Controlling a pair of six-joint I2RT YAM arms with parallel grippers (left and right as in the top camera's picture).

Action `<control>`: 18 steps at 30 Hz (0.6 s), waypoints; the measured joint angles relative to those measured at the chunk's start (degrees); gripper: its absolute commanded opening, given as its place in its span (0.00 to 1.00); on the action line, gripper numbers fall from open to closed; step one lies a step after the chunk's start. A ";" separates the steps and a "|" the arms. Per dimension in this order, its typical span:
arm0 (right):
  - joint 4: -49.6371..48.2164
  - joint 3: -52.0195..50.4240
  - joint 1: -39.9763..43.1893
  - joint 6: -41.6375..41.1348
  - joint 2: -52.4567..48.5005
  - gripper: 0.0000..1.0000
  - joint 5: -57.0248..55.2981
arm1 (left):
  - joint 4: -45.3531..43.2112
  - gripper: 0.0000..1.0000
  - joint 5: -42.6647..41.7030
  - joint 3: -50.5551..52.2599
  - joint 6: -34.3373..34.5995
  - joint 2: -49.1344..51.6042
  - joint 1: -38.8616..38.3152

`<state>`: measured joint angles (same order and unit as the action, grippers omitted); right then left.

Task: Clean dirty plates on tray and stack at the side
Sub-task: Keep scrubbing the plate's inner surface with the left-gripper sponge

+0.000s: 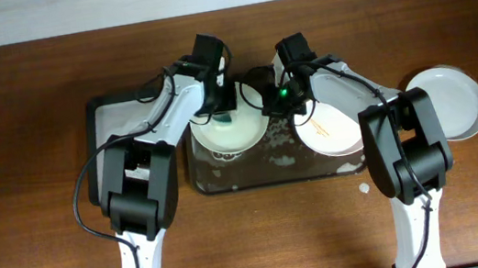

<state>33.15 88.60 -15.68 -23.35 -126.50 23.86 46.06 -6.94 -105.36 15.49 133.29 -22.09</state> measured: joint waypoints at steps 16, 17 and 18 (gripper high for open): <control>0.09 0.00 0.00 1.07 0.00 0.04 0.00 | 11.23 0.00 19.32 -0.37 -4.66 -0.68 -1.86; 0.09 0.00 0.00 1.07 0.00 0.04 0.02 | 10.34 0.00 21.31 -0.24 -3.43 -0.63 -1.79; 0.09 0.00 0.00 1.01 0.00 0.04 0.07 | 8.59 0.00 23.69 -0.07 -1.84 -0.57 -1.73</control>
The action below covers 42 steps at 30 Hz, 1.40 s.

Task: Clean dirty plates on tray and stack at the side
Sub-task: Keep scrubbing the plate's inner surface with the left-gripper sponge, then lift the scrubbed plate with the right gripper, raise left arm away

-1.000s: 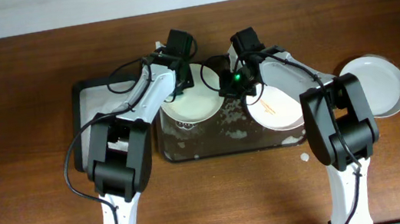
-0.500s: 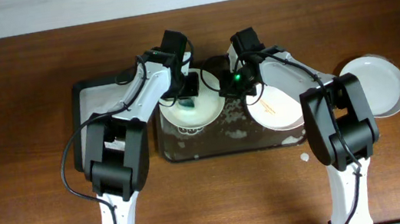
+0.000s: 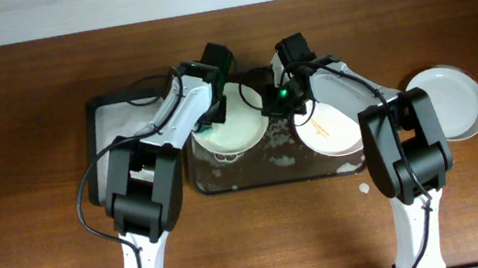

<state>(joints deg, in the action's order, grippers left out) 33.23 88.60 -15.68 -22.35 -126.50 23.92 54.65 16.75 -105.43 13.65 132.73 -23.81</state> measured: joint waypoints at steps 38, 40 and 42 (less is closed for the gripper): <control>19.71 -1.97 -0.04 0.35 30.10 0.04 -31.67 | 12.13 0.00 -16.61 -9.07 7.21 -13.79 6.40; 23.63 -1.92 -0.04 -1.92 34.71 0.04 -39.67 | 12.02 0.01 -16.63 -9.05 7.19 -13.70 5.20; 27.85 -1.90 -0.04 -5.18 38.03 0.04 -48.09 | 11.82 0.00 -17.22 -9.05 7.19 -13.49 4.02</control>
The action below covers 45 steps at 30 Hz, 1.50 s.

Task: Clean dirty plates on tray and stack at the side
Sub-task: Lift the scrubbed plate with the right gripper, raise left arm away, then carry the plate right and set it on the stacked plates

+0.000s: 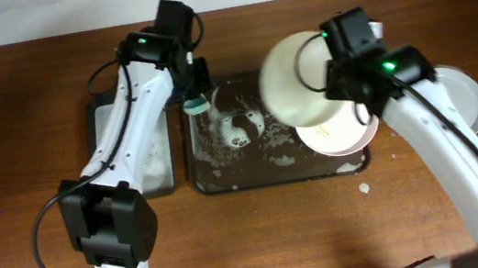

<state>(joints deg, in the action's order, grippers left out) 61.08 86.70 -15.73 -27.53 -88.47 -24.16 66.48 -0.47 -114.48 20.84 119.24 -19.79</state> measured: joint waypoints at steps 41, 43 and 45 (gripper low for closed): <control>11.78 -9.73 -16.70 -15.56 -11.10 0.04 -49.59 | 0.42 0.00 -4.26 0.00 0.02 2.54 2.99; 11.23 -9.66 -16.70 -16.48 -10.64 0.04 -49.81 | 0.39 0.00 -4.26 0.00 0.00 2.54 2.99; 11.06 -9.57 -16.68 -17.55 -10.14 0.04 -49.57 | 0.39 0.01 -4.26 0.00 0.00 2.54 2.99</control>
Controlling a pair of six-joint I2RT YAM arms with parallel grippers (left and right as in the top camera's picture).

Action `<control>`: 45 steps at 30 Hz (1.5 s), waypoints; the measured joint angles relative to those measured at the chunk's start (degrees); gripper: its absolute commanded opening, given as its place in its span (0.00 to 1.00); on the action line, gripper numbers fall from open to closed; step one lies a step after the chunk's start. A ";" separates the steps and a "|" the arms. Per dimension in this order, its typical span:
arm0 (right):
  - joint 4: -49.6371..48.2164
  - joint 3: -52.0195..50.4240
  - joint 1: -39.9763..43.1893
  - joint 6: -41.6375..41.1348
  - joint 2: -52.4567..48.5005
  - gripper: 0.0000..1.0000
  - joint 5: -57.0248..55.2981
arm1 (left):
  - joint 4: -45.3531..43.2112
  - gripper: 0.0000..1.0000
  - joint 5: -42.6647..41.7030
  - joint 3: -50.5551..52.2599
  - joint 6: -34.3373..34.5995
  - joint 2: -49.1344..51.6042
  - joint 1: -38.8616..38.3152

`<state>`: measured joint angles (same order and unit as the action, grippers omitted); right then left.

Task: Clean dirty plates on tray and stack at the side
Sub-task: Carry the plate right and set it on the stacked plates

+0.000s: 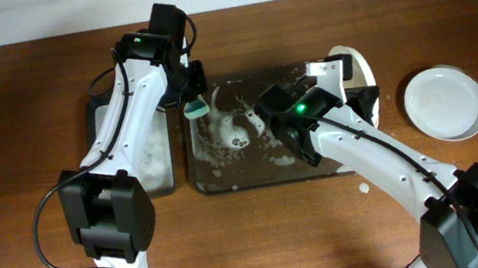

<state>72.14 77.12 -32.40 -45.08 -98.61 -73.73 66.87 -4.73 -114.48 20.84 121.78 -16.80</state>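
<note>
My left gripper [196,101] is shut on a teal and white sponge [196,110] over the back left edge of the dark tray [226,177], which is smeared with foam. My right gripper [358,90] hangs over the tray's back right corner, shut on a white plate [352,62] turned nearly on edge. The right forearm [312,124] lies across the tray's right half and hides what is under it. One clean white plate [443,104] rests on the table to the right of the tray.
A grey mat or shallow tray [131,157] lies to the left of the dark tray, under the left arm. A small white crumb [364,189] sits on the wooden table in front of the tray.
The right arm has swung so its elbow is over the tray's middle. The plate it held broad and high over the tray now stands nearly on edge at the back right corner. The left gripper barely moved.
Both grippers first met at a plate at the back of the tray, the left with the sponge on it, the right at its rim. Then the right held the plate raised and the left had drawn back to the tray's left edge. Now the plate is tilted at the right.
</note>
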 measured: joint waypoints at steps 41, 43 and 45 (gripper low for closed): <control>-9.75 5.60 30.95 27.15 10.05 0.04 59.84 | -0.02 0.01 0.20 0.00 0.00 0.00 0.00; -10.14 5.60 31.26 28.02 10.05 0.04 62.40 | -0.02 0.01 0.20 0.00 0.02 0.00 0.00; -10.56 5.60 31.58 28.63 10.05 0.04 63.56 | -0.02 0.01 0.20 0.00 0.02 0.00 0.00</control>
<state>61.58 82.72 -0.82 -16.45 -88.55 -10.17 66.85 -4.54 -114.48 20.86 121.78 -16.80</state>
